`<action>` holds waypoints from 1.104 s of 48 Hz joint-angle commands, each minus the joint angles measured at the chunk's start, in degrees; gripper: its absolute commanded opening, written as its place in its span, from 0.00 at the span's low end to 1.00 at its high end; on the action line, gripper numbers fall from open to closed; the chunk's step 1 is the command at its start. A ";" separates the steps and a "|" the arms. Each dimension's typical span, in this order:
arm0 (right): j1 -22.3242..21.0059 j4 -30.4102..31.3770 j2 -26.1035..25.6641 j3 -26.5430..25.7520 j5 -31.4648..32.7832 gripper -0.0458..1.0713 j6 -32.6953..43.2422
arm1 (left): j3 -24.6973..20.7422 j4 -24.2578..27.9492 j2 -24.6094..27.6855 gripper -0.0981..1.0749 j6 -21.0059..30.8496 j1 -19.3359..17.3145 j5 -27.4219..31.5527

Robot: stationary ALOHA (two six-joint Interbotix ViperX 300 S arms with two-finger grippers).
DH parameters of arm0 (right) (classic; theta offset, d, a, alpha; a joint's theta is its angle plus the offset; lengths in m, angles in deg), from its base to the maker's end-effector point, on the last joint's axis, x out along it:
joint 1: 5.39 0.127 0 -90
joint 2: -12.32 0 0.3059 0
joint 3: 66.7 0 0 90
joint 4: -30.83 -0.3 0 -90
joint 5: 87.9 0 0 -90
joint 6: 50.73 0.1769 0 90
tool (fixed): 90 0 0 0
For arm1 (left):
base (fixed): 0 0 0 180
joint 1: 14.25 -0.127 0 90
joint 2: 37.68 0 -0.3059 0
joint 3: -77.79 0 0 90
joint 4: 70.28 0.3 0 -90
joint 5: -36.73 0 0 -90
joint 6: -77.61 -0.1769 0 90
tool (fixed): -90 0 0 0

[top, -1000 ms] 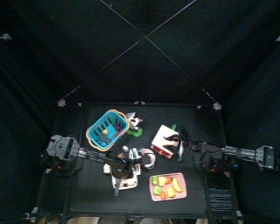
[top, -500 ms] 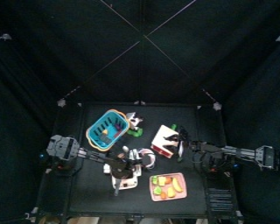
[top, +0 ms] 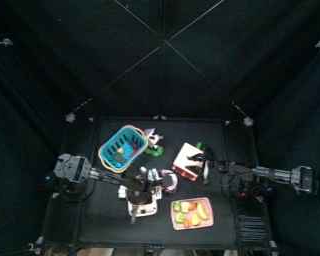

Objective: Place apple in pot

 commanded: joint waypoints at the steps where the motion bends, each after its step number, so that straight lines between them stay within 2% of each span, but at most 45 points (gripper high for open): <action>1: -0.18 0.00 0.35 -1.49 -0.79 0.84 -0.09 | -0.53 0.18 -0.62 0.95 0.00 -0.35 0.26; 36: -0.18 0.09 2.64 -2.64 -0.79 0.84 -0.18 | -0.26 0.35 -3.87 0.96 1.05 -0.53 -0.35; 44: -0.18 0.00 2.72 -2.72 -0.79 0.84 -0.18 | 1.41 0.18 -6.42 0.96 1.05 -0.18 -2.11; 53: -0.18 -0.09 3.96 -3.34 -2.20 0.84 -0.09 | 6.33 0.00 -12.74 0.96 1.58 0.53 -2.99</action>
